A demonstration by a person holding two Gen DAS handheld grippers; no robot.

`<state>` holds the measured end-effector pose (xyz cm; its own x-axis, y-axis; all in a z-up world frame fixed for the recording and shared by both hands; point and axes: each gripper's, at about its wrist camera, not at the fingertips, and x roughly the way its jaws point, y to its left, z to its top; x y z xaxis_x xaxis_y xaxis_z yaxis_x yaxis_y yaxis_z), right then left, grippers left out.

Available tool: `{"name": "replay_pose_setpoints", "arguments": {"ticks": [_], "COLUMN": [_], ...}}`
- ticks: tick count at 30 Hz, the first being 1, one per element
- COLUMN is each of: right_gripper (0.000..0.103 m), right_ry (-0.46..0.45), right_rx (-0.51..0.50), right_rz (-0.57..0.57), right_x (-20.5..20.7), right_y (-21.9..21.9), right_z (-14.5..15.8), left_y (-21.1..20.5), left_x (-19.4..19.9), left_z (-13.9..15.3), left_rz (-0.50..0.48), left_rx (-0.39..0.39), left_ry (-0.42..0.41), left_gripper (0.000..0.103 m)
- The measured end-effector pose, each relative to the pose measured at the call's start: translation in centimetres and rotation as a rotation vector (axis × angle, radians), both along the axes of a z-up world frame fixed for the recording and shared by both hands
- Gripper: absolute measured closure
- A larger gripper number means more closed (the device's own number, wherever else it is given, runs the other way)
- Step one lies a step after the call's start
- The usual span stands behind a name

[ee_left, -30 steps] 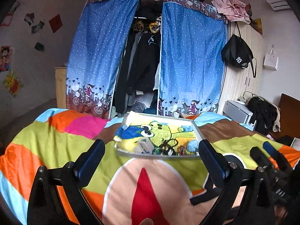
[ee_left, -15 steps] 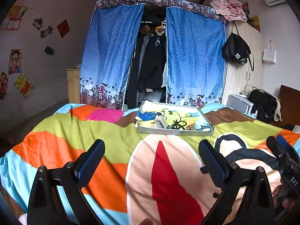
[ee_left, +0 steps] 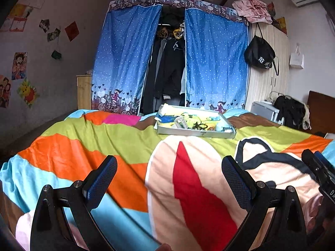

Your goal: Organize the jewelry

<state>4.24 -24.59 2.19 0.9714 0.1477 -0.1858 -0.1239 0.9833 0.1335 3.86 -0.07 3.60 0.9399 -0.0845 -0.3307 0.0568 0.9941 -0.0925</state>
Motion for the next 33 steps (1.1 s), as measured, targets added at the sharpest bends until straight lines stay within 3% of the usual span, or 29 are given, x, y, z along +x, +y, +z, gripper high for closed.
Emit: {"name": "replay_pose_setpoints", "arguments": {"ticks": [8,11,19,33], "right_gripper": [0.000,0.000,0.000,0.000], "right_ry": [0.100,0.128,0.158,0.167], "right_rx": [0.003,-0.040,-0.086,-0.119], "right_rz": [-0.001,-0.015,-0.033,-0.021], "right_x": [-0.7,-0.6,-0.4,-0.9], "right_y": [2.0,2.9,3.3,3.8], "right_z": [-1.8,-2.5,-3.1,-3.3], "left_y": [1.1,1.5,2.2,1.6], "left_x": [-1.2,-1.7,-2.6,-3.3], "left_z": [-2.1,-2.5,-3.3,-3.8], "left_rz": [-0.004,0.007,0.053,0.065], "left_rx": [-0.013,-0.024,-0.041,0.007], "left_ry": [0.041,0.042,0.081,0.091], "left_gripper": [0.005,0.005,0.005,0.005]}}
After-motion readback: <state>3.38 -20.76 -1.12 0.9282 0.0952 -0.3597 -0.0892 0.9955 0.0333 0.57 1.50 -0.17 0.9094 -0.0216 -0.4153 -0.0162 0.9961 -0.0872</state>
